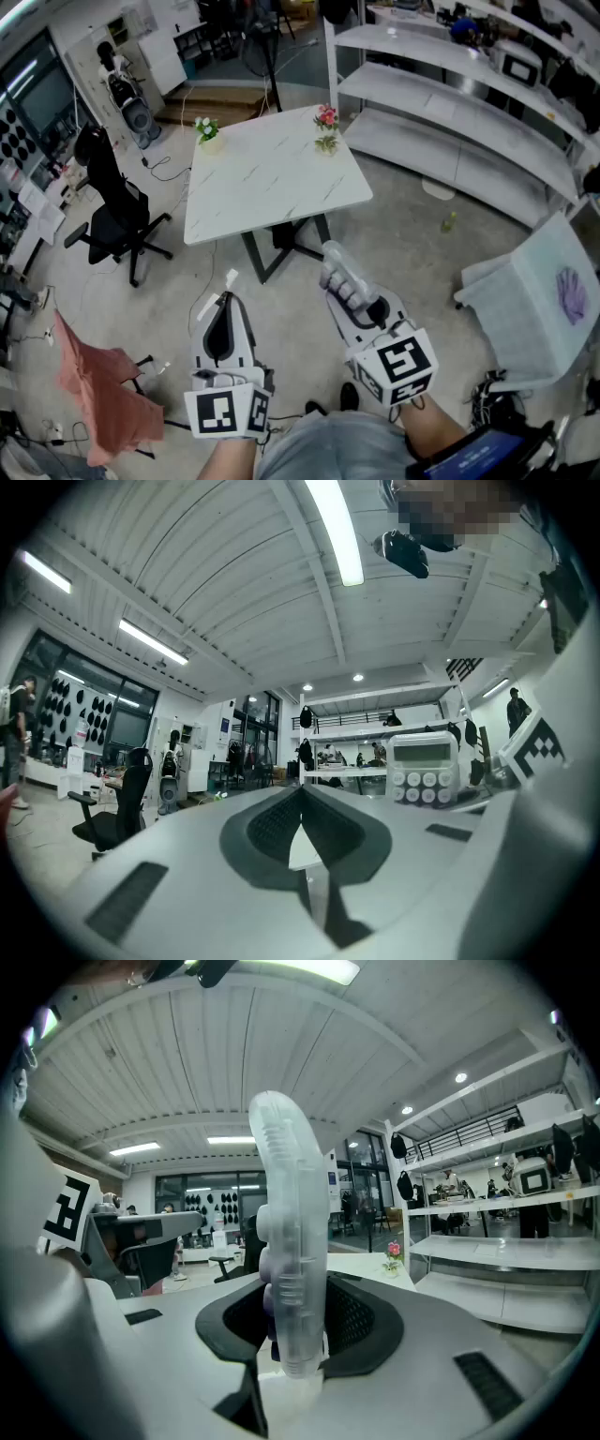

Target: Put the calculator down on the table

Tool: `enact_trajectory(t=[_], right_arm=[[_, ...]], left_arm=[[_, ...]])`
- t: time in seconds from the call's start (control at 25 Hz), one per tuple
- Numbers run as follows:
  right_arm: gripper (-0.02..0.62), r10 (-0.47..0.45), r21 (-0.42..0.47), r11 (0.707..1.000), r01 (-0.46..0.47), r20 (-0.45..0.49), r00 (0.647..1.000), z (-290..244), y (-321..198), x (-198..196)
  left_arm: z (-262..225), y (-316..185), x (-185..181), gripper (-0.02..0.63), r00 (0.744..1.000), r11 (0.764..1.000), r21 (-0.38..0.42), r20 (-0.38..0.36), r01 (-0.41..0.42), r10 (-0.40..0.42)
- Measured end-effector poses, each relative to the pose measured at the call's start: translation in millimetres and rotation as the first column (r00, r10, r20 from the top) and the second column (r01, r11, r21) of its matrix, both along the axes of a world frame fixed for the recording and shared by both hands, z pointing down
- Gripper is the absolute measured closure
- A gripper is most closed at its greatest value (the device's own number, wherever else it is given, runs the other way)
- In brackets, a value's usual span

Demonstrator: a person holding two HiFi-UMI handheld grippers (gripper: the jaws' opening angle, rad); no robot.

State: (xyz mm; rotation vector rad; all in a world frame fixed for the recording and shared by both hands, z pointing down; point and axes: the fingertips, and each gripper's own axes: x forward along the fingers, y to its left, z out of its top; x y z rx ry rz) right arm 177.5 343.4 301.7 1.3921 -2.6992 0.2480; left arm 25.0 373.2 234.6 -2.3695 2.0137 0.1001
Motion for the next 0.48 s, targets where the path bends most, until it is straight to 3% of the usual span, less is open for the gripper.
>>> enact_trajectory(t=[0.48], right_arm=[[0.448,-0.028,-0.022,0.999,0.029,0.028,0.999,7,-14,22]], left_arm=[[12,-10,12,0.597,0.999,0.998,-0.033,-0.003,0.048,-0.048]])
